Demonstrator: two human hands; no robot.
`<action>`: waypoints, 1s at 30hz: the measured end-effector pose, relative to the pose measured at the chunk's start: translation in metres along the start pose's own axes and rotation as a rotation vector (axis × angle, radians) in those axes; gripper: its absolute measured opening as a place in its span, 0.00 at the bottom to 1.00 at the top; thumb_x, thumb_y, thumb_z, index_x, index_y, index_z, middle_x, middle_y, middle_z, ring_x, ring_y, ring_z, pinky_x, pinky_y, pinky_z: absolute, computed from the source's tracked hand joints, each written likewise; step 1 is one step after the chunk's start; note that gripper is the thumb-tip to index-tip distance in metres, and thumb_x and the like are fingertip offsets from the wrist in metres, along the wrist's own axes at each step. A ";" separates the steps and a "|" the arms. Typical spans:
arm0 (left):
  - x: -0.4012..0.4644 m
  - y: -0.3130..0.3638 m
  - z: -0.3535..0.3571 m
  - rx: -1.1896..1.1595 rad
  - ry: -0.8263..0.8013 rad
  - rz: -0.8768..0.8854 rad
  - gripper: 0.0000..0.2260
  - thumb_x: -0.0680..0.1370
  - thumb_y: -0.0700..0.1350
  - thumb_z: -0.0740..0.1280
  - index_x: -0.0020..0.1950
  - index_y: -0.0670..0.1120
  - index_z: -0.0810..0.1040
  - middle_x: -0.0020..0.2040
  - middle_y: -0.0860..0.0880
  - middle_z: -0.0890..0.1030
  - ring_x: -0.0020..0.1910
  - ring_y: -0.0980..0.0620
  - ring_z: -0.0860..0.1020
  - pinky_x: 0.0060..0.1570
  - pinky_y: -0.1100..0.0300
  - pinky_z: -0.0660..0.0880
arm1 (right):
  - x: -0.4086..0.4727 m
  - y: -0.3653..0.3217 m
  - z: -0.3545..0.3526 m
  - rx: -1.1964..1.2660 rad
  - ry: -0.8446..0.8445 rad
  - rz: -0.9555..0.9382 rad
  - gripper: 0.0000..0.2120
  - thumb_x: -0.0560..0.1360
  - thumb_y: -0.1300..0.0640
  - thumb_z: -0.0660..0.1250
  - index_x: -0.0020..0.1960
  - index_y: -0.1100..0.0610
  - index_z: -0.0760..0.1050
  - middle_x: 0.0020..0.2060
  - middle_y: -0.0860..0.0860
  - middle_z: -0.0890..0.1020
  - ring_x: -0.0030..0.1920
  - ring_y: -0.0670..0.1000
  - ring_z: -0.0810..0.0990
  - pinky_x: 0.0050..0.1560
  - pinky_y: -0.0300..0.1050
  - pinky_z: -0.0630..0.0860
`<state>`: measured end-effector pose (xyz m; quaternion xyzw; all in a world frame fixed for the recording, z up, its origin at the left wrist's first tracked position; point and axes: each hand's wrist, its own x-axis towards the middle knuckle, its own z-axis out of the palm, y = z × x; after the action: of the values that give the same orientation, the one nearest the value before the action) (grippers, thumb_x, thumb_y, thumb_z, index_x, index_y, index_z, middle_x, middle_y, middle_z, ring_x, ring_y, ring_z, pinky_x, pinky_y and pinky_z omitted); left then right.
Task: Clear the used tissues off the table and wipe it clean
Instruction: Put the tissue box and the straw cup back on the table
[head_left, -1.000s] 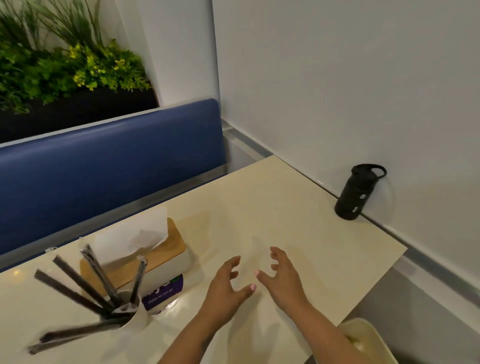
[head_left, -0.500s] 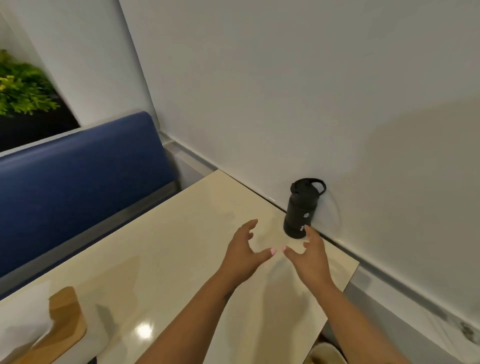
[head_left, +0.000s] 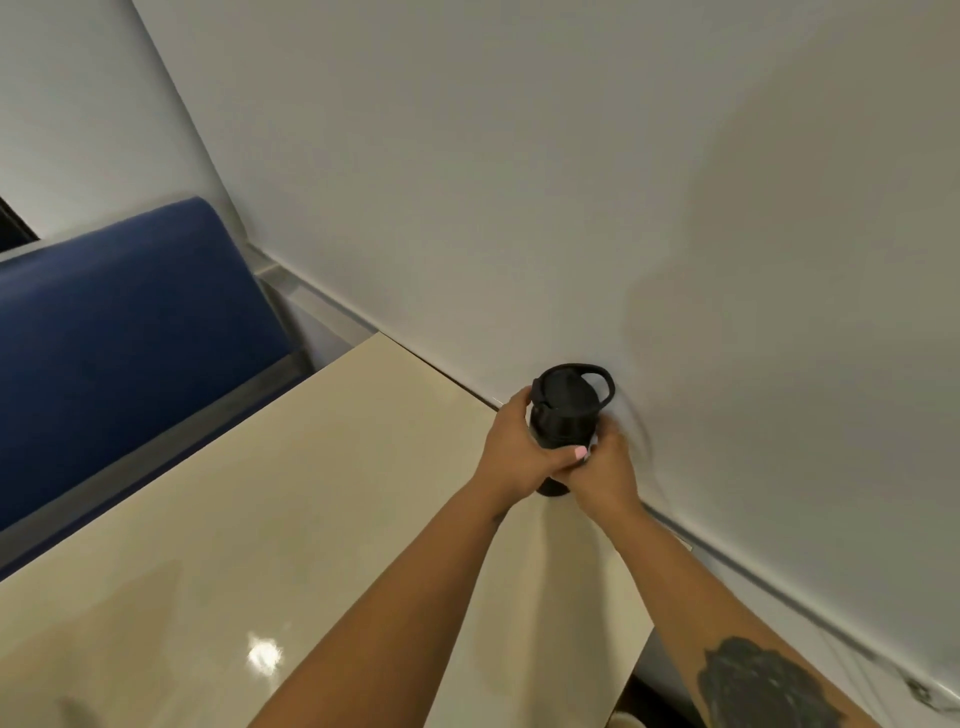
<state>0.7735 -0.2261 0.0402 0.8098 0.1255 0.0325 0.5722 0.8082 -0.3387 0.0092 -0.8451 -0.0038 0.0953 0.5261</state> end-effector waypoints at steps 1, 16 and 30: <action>0.003 0.000 0.002 -0.019 0.011 0.005 0.35 0.66 0.47 0.77 0.69 0.52 0.66 0.62 0.56 0.71 0.57 0.59 0.70 0.50 0.74 0.65 | 0.002 0.000 0.002 0.021 -0.001 0.005 0.32 0.60 0.56 0.75 0.62 0.52 0.70 0.55 0.51 0.78 0.52 0.51 0.79 0.49 0.50 0.80; -0.030 -0.001 -0.018 -0.164 0.083 0.010 0.26 0.65 0.43 0.78 0.56 0.61 0.72 0.51 0.61 0.79 0.50 0.70 0.76 0.44 0.74 0.72 | -0.031 -0.009 0.015 0.102 -0.044 -0.091 0.26 0.65 0.63 0.74 0.58 0.49 0.69 0.49 0.47 0.80 0.47 0.44 0.80 0.40 0.37 0.76; -0.215 -0.033 -0.114 -0.247 0.312 -0.004 0.27 0.64 0.41 0.79 0.53 0.65 0.72 0.50 0.65 0.80 0.51 0.69 0.76 0.45 0.76 0.72 | -0.195 -0.032 0.097 0.144 -0.284 -0.207 0.29 0.60 0.60 0.76 0.52 0.37 0.70 0.52 0.46 0.80 0.52 0.46 0.80 0.48 0.41 0.77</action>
<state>0.5382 -0.1633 0.0682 0.7184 0.2091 0.1716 0.6409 0.6035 -0.2592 0.0265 -0.7784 -0.1580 0.1590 0.5864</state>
